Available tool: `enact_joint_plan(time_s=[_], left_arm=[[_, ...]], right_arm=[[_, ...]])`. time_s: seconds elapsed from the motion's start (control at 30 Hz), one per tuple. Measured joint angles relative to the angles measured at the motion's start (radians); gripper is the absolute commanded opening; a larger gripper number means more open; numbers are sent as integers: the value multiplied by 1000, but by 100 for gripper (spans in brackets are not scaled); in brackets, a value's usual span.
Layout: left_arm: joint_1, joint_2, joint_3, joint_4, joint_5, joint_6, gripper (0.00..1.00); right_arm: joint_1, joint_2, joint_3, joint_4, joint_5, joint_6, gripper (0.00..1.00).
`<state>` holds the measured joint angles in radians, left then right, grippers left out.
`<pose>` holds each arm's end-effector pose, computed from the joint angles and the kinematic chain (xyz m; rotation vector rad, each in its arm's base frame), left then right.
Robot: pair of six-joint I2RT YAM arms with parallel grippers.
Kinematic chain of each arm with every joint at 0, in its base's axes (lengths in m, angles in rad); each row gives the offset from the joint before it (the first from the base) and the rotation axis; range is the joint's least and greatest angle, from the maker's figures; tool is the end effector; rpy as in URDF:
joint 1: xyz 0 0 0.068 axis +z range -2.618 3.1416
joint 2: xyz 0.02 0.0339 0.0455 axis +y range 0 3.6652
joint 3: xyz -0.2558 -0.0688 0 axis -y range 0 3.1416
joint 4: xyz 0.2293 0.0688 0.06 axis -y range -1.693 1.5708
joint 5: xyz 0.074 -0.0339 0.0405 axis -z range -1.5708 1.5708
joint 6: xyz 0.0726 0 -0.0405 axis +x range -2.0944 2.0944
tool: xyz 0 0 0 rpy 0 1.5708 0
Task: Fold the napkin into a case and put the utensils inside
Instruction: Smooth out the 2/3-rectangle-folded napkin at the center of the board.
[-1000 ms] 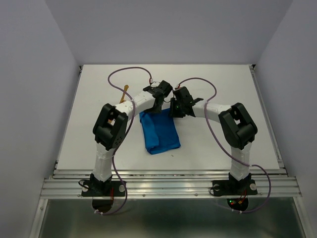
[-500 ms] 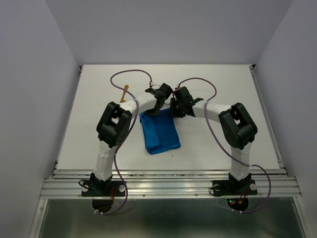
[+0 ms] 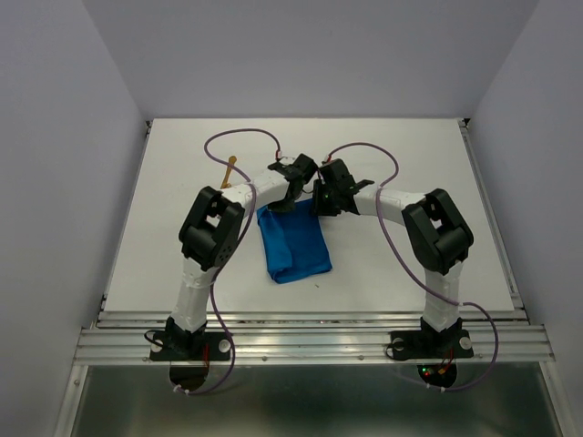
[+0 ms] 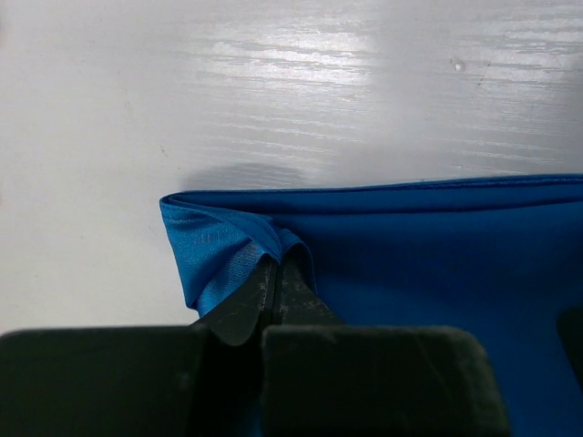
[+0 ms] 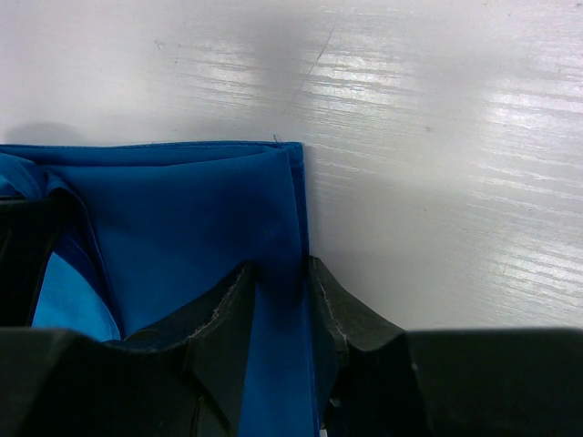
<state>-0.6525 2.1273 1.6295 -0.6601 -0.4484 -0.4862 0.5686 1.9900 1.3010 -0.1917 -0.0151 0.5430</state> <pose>0.3697 -0.2429 0.1462 0.0905 2.5527 0.2020 0.3639 0.2338 0.1346 -0.0391 2.5183 0.4938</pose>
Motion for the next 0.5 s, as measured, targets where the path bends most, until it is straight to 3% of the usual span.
enact_joint_plan(time_s=[0.5], left_arm=[[0,-19,-21,36,70,9,0]], right_arm=[[0,0,0,0,-1,4,35]])
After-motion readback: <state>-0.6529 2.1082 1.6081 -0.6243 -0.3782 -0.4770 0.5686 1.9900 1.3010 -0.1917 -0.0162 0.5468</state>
